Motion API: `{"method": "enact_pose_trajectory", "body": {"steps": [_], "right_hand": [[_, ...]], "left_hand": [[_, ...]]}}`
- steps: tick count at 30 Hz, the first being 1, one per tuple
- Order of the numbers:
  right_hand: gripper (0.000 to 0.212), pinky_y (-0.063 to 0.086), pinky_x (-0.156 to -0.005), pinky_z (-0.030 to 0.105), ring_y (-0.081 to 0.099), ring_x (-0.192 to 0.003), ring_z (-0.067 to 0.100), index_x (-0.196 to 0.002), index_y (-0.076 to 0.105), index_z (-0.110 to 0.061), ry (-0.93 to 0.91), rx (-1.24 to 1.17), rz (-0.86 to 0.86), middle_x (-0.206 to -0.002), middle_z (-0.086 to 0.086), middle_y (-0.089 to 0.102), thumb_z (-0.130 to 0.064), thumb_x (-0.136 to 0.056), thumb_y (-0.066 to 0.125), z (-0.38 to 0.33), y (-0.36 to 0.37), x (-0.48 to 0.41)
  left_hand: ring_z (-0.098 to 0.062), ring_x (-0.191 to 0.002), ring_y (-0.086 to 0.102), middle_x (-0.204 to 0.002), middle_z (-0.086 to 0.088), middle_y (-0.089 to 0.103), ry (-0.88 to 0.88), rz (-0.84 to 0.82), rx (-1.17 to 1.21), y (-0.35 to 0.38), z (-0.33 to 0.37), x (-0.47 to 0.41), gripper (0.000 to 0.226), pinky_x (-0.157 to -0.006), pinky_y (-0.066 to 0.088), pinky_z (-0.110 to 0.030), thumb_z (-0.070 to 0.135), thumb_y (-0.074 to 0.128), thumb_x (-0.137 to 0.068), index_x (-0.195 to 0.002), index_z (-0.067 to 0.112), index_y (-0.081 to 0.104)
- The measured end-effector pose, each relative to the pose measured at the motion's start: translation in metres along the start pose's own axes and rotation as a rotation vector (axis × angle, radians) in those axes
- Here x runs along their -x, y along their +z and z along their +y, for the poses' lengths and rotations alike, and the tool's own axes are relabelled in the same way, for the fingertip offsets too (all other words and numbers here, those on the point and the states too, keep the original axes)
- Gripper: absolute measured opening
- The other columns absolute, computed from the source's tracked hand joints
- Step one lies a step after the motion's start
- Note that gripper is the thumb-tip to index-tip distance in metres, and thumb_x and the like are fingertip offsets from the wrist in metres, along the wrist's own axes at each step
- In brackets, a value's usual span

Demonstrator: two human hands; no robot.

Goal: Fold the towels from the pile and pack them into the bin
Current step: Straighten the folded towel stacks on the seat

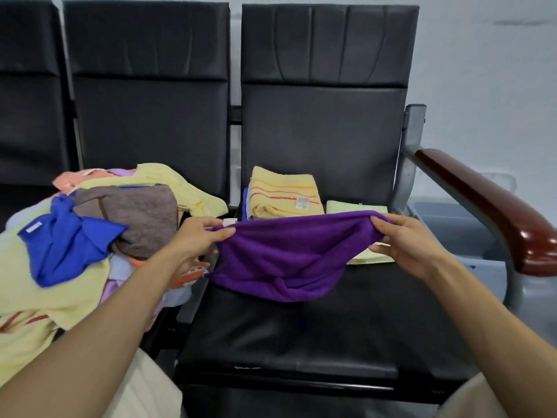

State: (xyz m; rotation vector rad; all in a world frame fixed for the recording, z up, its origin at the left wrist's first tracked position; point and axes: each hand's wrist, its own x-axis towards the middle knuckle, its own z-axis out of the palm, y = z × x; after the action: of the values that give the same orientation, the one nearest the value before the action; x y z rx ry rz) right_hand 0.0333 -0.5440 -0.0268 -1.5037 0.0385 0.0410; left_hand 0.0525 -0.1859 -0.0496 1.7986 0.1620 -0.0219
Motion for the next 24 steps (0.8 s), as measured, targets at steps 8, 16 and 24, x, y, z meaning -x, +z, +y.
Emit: {"method": "enact_pose_trajectory", "body": {"steps": [8,16,24], "right_hand": [[0.014,0.058,-0.071,0.023,0.067,-0.067,0.010,-0.084,0.062,-0.010,-0.215,-0.477,-0.056,-0.070,0.000,0.069,-0.001,-0.090,0.054,-0.088,0.025,-0.015],[0.010,0.056,-0.078,0.026,0.066,-0.089,0.017,-0.094,0.067,-0.008,-0.382,-0.203,0.092,-0.087,0.003,0.070,-0.004,-0.092,0.059,-0.132,0.025,-0.036],[0.017,0.050,-0.091,0.035,0.066,-0.091,0.012,-0.104,0.069,-0.012,-0.389,0.076,0.004,-0.093,-0.004,0.072,-0.019,-0.094,0.059,-0.123,0.009,-0.005]], "left_hand": [[-0.011,-0.071,0.061,-0.077,-0.006,0.065,0.214,0.136,0.415,-0.009,0.112,-0.010,0.011,-0.062,0.056,-0.012,-0.004,0.061,-0.090,-0.100,-0.002,0.066],[-0.023,-0.088,0.060,-0.101,-0.007,0.054,0.377,0.485,0.053,-0.024,0.167,-0.015,0.007,-0.045,0.056,-0.024,0.008,0.064,-0.092,-0.097,0.013,0.064],[-0.016,-0.090,0.057,-0.099,-0.004,0.063,0.484,0.370,-0.064,-0.031,0.158,0.008,0.009,-0.083,0.054,-0.036,0.019,0.060,-0.095,-0.102,0.019,0.066]]}}
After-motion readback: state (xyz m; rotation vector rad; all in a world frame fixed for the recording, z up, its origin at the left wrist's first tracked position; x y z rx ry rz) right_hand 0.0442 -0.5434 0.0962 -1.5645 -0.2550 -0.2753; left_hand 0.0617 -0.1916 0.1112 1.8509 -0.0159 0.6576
